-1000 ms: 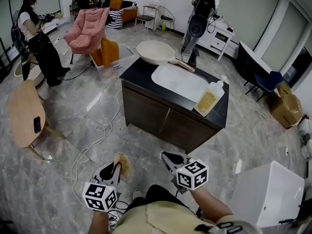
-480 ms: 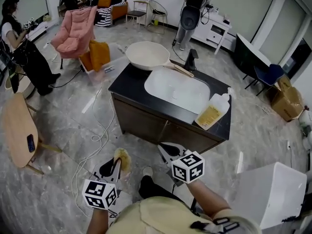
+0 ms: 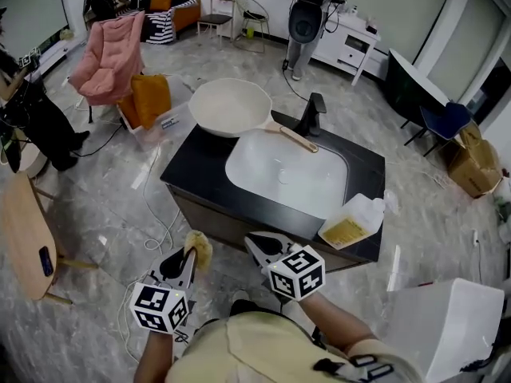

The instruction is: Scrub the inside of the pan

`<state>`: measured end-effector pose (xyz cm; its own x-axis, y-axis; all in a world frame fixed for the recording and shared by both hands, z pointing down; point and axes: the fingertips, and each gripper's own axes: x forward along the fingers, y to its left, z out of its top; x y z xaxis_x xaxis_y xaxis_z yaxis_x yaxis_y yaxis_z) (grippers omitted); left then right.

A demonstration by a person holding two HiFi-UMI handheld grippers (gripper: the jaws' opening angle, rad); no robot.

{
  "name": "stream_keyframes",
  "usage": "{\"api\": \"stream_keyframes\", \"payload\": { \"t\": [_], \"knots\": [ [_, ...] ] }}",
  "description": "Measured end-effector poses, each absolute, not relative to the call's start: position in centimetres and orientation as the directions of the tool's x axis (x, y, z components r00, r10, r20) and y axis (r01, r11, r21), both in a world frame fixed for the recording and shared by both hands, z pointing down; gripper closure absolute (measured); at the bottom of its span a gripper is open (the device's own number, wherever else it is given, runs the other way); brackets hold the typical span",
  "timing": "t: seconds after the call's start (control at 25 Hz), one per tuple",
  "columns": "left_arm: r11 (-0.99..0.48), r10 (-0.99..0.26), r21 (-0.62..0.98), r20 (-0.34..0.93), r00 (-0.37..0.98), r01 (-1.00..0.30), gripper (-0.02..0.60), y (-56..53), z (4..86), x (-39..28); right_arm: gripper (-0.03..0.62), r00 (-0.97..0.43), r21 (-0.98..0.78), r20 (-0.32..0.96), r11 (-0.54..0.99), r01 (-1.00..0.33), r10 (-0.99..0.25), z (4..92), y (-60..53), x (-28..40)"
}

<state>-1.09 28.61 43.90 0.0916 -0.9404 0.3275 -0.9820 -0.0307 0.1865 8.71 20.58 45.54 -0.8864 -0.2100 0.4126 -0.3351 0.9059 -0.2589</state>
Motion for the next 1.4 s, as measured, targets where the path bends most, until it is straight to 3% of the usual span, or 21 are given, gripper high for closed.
{"api": "stream_keyframes", "payload": {
  "t": [0.2, 0.4, 0.64, 1.4],
  "knots": [
    [-0.016, -0.942, 0.141, 0.33, 0.062, -0.99, 0.541, 24.1, 43.1, -3.2, 0.579, -0.886, -0.266, 0.404, 0.898, -0.351, -0.227, 45.2, 16.7, 7.5],
    [-0.091, -0.932, 0.137, 0.338, 0.132, -0.986, 0.541, 20.2, 42.3, -4.2, 0.579, -0.877, -0.281, 0.4, 0.875, -0.395, -0.267, 45.1, 13.6, 6.7],
    [-0.112, -0.935, 0.082, 0.328, 0.133, -0.99, 0.541, 13.0, 39.9, -9.9, 0.579, -0.866, -0.251, 0.385, 0.866, -0.432, -0.32, 43.4, 9.7, 3.5],
    [-0.469, -0.801, 0.032, 0.405, 0.441, -0.883, 0.541, -8.3, 39.8, -20.6, 0.577, -0.693, -0.192, 0.365, 0.678, -0.71, -0.622, 43.1, -6.4, -4.5]
  ]
}}
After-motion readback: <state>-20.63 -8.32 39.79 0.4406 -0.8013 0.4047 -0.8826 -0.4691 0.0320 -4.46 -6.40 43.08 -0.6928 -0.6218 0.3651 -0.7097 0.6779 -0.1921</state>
